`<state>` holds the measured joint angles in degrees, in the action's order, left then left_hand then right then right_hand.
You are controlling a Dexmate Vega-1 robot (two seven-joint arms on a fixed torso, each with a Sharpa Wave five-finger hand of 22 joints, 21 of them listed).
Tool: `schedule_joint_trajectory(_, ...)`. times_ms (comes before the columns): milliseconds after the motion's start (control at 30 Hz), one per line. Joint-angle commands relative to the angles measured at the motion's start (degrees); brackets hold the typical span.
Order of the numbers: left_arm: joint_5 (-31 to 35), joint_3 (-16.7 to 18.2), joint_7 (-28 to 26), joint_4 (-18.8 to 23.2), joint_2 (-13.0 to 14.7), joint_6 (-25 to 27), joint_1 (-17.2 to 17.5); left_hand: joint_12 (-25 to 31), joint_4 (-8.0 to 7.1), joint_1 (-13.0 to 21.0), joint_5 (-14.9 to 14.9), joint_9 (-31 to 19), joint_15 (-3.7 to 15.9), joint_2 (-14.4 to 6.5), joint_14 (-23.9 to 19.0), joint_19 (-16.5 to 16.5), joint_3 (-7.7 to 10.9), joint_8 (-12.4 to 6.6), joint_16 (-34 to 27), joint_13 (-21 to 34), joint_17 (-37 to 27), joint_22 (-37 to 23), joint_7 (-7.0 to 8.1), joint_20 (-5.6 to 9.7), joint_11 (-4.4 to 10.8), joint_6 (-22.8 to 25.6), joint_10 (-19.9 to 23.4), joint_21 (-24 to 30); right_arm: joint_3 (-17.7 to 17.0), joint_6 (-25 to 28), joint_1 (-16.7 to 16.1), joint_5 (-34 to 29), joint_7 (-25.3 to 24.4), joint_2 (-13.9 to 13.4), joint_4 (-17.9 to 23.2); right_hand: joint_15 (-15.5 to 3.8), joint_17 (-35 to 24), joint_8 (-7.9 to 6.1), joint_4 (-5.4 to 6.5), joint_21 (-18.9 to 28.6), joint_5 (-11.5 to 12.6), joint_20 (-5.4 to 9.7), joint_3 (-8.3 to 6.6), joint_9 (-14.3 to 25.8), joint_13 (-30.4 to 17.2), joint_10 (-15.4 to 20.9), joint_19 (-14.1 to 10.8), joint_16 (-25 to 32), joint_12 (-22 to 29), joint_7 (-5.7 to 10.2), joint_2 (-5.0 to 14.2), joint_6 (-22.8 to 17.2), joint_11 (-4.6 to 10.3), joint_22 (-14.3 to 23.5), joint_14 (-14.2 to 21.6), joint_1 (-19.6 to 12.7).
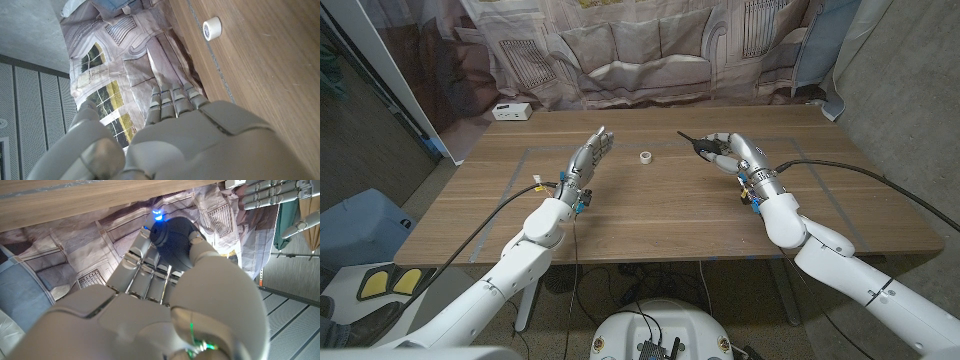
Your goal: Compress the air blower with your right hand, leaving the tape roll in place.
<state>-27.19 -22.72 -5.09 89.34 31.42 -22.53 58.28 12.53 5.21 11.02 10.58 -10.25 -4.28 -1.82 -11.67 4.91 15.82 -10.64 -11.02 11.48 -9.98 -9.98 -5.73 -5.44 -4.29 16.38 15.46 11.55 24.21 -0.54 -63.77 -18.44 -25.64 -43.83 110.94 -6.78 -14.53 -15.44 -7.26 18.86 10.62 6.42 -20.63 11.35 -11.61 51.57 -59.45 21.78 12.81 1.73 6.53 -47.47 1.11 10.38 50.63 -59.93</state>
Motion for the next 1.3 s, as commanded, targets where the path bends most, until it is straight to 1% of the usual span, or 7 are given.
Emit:
schedule_joint_trajectory(33,-0.2,-0.6,0.6,-1.6,-0.9,-0.1,-1.2,0.1,0.36,0.1,0.0,-0.2,0.04,-0.6,-0.3,0.4,0.13,-0.47,0.1,0.1,-0.3,-0.2,0.14,-0.22,0.2,0.6,0.5,-0.1,-0.2,-1.2,0.6,0.0,0.4,-0.5,-1.0,-1.3,-0.3,0.2,-0.13,0.0,0.1,-0.2,0.2,0.3,-0.1,-0.4,0.2,-0.2,-0.4,-0.38,-0.68,0.3,0.05,0.2,-0.3,0.0)
schedule_joint_trajectory(433,0.0,-0.9,0.4,-2.0,-1.1,0.0,-1.6,0.1,0.4,0.1,0.0,-0.3,-0.02,-0.6,-0.3,0.4,0.13,-0.46,0.1,0.1,-0.3,-0.2,0.08,-0.23,0.18,0.6,0.5,-0.2,-0.3,-2.0,0.7,0.1,0.7,-0.6,-1.5,-1.11,-0.5,0.81,-0.26,-0.3,0.1,-0.4,0.83,0.3,-0.1,-1.0,1.0,-0.5,-0.8,-0.52,-1.15,1.1,-0.06,0.1,-1.1,0.5)
schedule_joint_trajectory(700,-0.3,-0.9,0.3,-2.2,-1.1,0.4,-1.4,0.1,0.43,0.1,0.0,-0.3,0.02,-0.6,-0.3,0.4,0.12,-0.45,0.1,0.1,-0.3,-0.2,0.16,-0.25,0.11,0.6,0.5,-0.2,-0.2,-1.9,1.1,0.2,1.7,-1.0,-1.6,-0.45,-0.6,1.34,-0.13,-0.5,0.0,-0.77,1.75,0.3,-0.1,-2.2,1.5,-1.0,-1.3,-0.77,-1.86,1.6,-0.24,0.1,-2.4,1.6)
schedule_joint_trajectory(800,-0.3,-0.9,0.2,-2.2,-1.1,0.5,-1.4,0.1,0.44,0.0,0.0,-0.3,-0.03,-0.6,-0.4,0.4,0.11,-0.46,0.1,0.1,-0.3,-0.2,0.08,-0.25,0.32,0.7,0.6,-0.2,-0.1,-2.2,1.1,0.0,1.7,-1.1,-1.7,-0.37,-0.7,1.57,-0.24,-0.7,-0.1,-0.92,1.99,0.3,-0.1,-2.5,1.9,-1.0,-1.4,-0.87,-2.06,2.0,-0.34,0.1,-2.6,1.6)
schedule_joint_trajectory(967,-0.2,-0.8,0.1,-1.9,-0.9,0.4,-1.4,0.1,0.47,0.0,0.0,-0.3,0.03,-0.6,-0.3,0.4,0.11,-0.45,0.1,0.1,-0.3,-0.2,0.15,-0.25,0.04,0.7,0.6,-0.2,-0.2,-2.4,1.2,-0.3,1.5,-1.2,-1.6,-0.24,-0.8,1.72,-0.3,-0.9,-0.1,-1.05,2.2,0.3,-0.2,-2.8,2.3,-1.2,-1.5,-1.08,-2.19,2.1,-0.47,0.1,-3.0,1.8)
schedule_joint_trajectory(1300,-0.2,-0.8,0.2,-1.8,-0.9,0.3,-1.4,0.1,0.51,0.0,0.0,-0.3,0.01,-0.7,-0.4,0.4,0.12,-0.47,0.1,0.1,-0.3,-0.3,0.07,-0.26,0.2,0.8,0.6,-0.2,-0.4,-2.5,1.2,-0.9,1.7,-1.6,-1.3,-0.31,-1.1,2.3,-0.62,-1.3,-0.1,-1.05,2.55,0.3,-0.2,-3.9,3.2,-1.5,-1.8,-1.35,-2.31,3.0,-0.51,0.0,-4.2,1.7)
